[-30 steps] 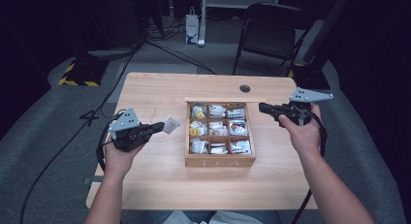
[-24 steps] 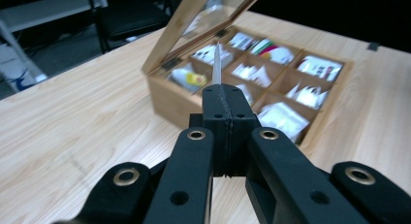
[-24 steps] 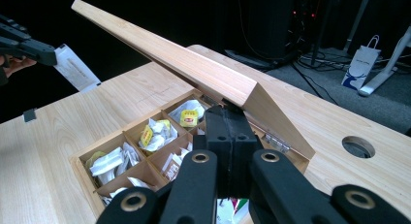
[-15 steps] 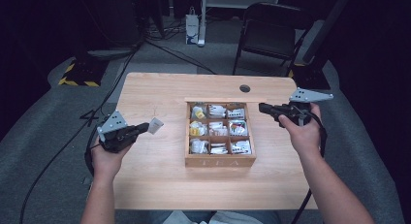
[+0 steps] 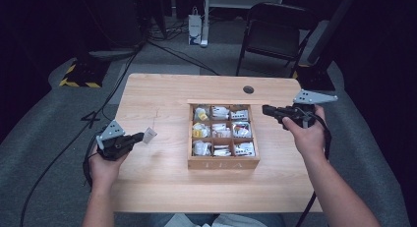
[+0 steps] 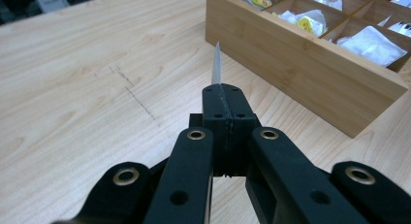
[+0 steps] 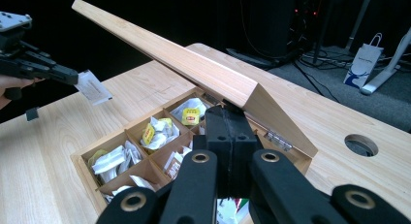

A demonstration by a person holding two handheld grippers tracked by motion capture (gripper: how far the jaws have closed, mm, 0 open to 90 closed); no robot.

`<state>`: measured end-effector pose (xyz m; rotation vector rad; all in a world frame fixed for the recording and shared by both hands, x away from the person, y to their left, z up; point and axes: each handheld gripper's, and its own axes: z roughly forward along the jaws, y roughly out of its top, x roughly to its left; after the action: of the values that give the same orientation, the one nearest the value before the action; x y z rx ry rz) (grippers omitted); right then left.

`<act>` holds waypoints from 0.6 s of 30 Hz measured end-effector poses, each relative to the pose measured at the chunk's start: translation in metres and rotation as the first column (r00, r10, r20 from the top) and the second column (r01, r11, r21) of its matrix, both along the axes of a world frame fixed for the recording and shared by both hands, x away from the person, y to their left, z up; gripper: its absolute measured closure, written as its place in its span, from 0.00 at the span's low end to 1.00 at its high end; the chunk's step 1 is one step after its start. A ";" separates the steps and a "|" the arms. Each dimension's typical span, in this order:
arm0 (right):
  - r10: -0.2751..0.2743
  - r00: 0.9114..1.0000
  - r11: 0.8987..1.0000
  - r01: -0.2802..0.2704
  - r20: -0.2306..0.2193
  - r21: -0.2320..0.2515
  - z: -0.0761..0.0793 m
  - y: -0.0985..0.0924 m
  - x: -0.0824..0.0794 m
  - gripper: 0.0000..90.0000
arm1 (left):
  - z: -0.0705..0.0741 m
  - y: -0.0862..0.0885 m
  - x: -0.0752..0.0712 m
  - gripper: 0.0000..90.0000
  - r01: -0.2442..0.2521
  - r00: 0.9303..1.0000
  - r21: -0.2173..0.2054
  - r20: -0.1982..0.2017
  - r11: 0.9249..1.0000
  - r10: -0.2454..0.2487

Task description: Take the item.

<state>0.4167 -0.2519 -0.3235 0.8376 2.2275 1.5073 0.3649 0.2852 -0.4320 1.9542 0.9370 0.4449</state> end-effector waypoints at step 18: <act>0.000 1.000 1.000 0.000 -0.001 -0.001 -0.001 0.001 -0.001 1.00 | -0.020 0.005 0.008 1.00 -0.017 0.993 -0.008 -0.115 1.000 0.016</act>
<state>0.4159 -0.2511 -0.3245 0.8383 2.2289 1.5063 0.3728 0.2905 -0.4525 1.9823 1.0268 0.3402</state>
